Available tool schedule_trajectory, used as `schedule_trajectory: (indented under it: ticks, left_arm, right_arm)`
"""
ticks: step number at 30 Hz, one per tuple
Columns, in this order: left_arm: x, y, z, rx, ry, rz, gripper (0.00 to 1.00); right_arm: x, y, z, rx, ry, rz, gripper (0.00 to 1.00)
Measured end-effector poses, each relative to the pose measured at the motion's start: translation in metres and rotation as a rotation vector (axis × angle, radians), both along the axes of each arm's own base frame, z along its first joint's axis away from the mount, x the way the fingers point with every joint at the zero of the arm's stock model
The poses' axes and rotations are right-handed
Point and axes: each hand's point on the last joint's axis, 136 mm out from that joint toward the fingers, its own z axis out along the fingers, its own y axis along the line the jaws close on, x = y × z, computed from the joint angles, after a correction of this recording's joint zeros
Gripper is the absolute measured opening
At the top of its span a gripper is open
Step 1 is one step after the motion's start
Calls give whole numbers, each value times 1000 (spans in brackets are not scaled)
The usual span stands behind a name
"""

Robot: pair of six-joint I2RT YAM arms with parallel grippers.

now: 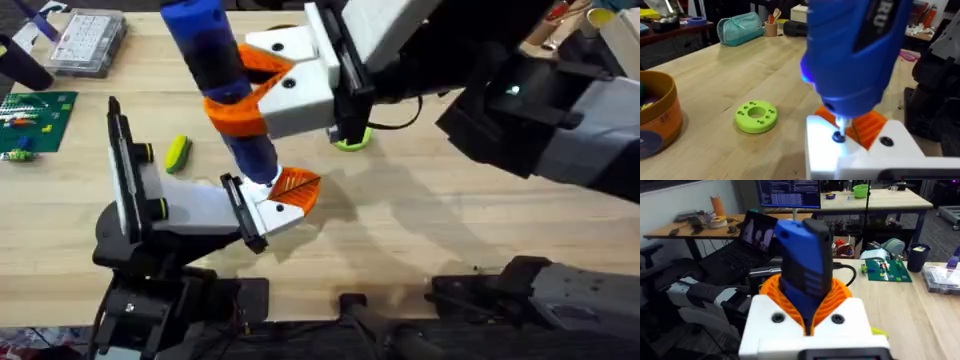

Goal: Pick up the gripper from the table and insert it into the empty holder that is missing its gripper. Then pick up a screw, insert it into the mounting hole, and use the screwdriver to tighten it. Finally, clean up the table by picking up the vegetable and placing it into the bucket.

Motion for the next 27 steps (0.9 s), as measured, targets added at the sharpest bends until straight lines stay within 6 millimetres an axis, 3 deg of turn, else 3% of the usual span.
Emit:
schedule_trajectory:
  ticks: [27]
  left_arm:
    - [0, 0, 0, 0, 0, 0, 12]
  right_arm:
    - [1, -1, -3, 5, -1, -9, 36]
